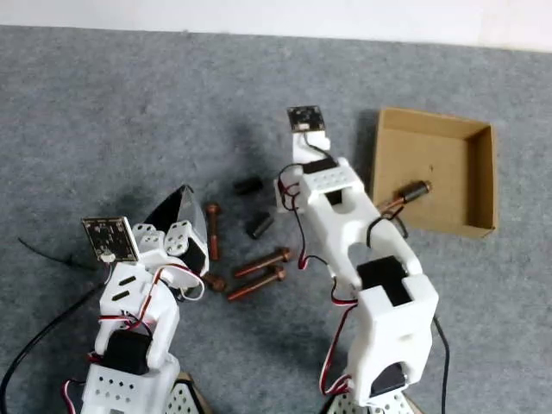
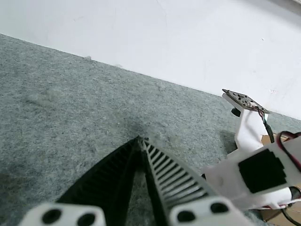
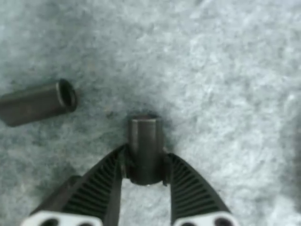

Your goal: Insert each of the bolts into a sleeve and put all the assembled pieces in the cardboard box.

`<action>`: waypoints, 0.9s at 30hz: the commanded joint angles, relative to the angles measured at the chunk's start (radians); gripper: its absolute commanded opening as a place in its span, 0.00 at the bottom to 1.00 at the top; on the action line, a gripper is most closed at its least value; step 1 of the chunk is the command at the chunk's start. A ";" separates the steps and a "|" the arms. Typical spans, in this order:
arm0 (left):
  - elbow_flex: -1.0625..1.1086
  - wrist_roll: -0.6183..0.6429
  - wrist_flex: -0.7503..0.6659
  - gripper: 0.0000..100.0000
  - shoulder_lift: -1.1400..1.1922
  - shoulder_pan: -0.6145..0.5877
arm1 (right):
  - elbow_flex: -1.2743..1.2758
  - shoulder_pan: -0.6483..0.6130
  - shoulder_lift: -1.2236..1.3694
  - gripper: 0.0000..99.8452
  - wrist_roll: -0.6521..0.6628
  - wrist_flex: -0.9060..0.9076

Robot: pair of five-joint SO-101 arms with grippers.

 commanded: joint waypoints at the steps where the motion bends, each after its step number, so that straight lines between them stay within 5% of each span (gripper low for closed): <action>1: 0.019 -0.008 0.000 0.01 -0.010 -0.002 | 0.099 0.001 -0.130 0.00 0.012 -0.082; 17: 0.019 -0.008 0.000 0.01 -0.010 -0.002 | 0.690 -0.001 -0.641 0.00 0.023 -0.601; 27: 0.019 0.002 0.000 0.01 -0.010 0.001 | 0.840 -0.004 -0.792 0.00 0.138 -0.677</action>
